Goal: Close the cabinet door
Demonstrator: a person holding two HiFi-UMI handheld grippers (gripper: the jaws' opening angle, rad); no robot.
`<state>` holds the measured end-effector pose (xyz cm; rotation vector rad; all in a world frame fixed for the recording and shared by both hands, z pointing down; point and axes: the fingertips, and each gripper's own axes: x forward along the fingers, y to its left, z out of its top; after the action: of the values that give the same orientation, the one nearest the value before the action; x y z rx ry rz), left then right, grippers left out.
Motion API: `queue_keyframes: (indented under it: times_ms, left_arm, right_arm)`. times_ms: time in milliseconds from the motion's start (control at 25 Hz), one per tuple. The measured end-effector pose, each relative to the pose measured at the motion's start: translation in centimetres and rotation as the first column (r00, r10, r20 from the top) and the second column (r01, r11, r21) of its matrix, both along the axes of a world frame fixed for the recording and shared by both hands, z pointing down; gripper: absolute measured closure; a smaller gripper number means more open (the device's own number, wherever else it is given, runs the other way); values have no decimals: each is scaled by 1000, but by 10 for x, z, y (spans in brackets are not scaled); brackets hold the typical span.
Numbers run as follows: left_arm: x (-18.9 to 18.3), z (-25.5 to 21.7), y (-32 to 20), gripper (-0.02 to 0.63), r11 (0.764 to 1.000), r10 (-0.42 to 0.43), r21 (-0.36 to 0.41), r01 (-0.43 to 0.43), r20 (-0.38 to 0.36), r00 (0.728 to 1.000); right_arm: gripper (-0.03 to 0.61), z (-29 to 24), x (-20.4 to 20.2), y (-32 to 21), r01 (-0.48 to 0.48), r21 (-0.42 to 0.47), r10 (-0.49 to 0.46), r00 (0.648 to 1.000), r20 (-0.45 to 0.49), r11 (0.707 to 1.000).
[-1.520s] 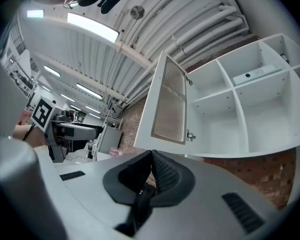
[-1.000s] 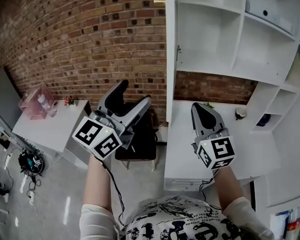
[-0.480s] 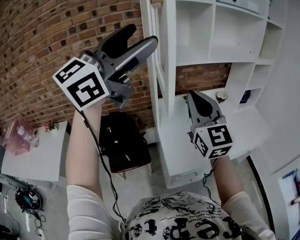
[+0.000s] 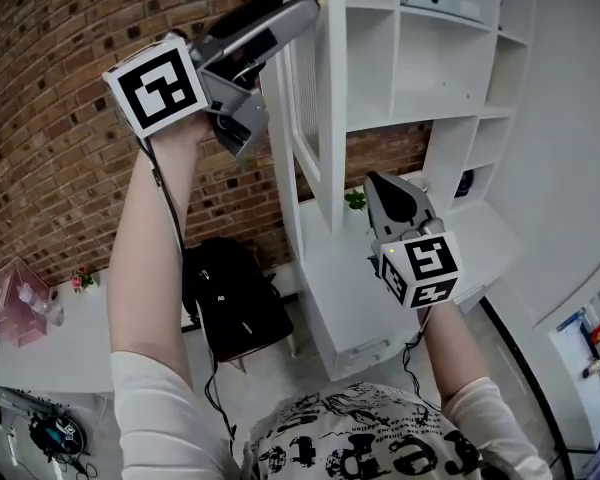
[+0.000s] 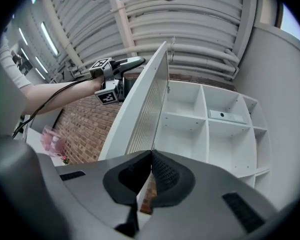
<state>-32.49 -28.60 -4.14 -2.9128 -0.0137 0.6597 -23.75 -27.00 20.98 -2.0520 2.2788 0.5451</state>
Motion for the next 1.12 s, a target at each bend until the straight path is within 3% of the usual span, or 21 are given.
queue_keyframes:
  times_ms: [120,240,480,720,1120]
  left_arm:
    - [11,1,1,292,1000,1,2,-1,25,1000]
    - [20,-1,5,405,1000,29,3,-30,31,999]
    - [19,-1,15,511,995,100,24,-101,30,994]
    - [32,-2,9,512,991,134,-18,-134,-15,991]
    - [111,-1,15,514,998,-52,35,52,-7,999]
  right_arm:
    - [562,4,6,8,-8,1,8,1000,-7,1000]
    - [563,8,16,10,-15,-6,15,1000,7,1000]
    - [562,8,17,9,2,-20,-2,1000,29,1000]
    - [563,12,26,1,38,-30,-37,999,35,999]
    - [563,18,104,2,113,-26,-112,993,29,993]
